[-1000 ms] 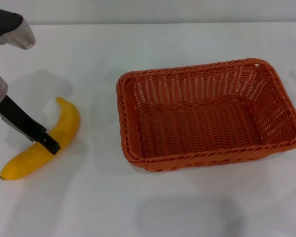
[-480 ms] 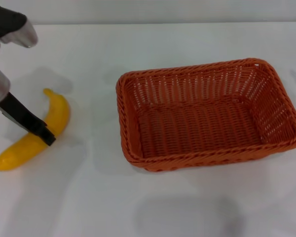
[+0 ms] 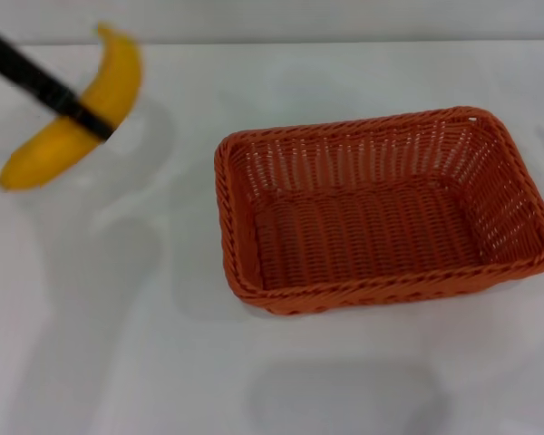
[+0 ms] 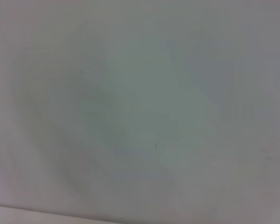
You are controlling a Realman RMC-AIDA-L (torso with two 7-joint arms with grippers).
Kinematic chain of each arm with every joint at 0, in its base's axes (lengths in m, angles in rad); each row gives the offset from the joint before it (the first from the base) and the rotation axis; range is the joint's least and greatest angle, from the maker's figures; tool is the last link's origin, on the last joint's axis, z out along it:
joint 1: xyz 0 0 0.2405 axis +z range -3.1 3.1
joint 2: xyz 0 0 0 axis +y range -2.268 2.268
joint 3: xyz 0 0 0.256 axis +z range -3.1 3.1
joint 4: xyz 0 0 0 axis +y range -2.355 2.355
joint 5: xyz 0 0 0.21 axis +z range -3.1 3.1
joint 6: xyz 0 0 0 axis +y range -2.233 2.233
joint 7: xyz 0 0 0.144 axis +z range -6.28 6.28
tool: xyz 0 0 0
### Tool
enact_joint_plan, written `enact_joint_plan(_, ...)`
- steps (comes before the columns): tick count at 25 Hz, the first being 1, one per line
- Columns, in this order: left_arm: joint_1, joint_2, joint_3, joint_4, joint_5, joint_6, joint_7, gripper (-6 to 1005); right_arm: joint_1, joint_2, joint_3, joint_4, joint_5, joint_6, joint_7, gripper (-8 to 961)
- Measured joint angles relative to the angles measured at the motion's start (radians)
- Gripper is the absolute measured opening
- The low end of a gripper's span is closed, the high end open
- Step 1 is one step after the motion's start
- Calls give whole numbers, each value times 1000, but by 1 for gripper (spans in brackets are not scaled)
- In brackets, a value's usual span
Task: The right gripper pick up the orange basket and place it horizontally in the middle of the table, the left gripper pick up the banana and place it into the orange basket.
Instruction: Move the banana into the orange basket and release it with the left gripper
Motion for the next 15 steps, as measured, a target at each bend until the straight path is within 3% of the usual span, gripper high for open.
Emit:
enact_joint_plan(4, -86, -9, 0, 6, -67, 64, 58, 511, 7, -3, 0, 0, 0, 0, -3, 761)
enact_joint_plan(7, -145, -48, 0, 40, -90, 48, 67, 514, 21, -2, 0, 0, 1, 0, -6, 761)
enact_joint_plan(8, -145, -48, 0, 40, -90, 48, 67, 515, 22, -2, 0, 0, 5, -1, -8, 761)
enact_joint_plan(9, -169, -72, 0, 52, -100, 36, 70, 516, 22, -3, 0, -1, 9, -1, -10, 761)
enact_joint_plan(10, -225, -127, 0, 72, -99, -2, 72, 516, 22, -3, 0, -1, 16, -3, -15, 761)
enact_joint_plan(11, -241, -139, 0, 94, -93, -18, 68, 517, 21, -3, 0, -1, 19, -4, -19, 761)
enact_joint_plan(15, -267, -145, 0, 260, -83, -72, 13, 521, 21, 1, -11, -5, 24, -11, -42, 761)
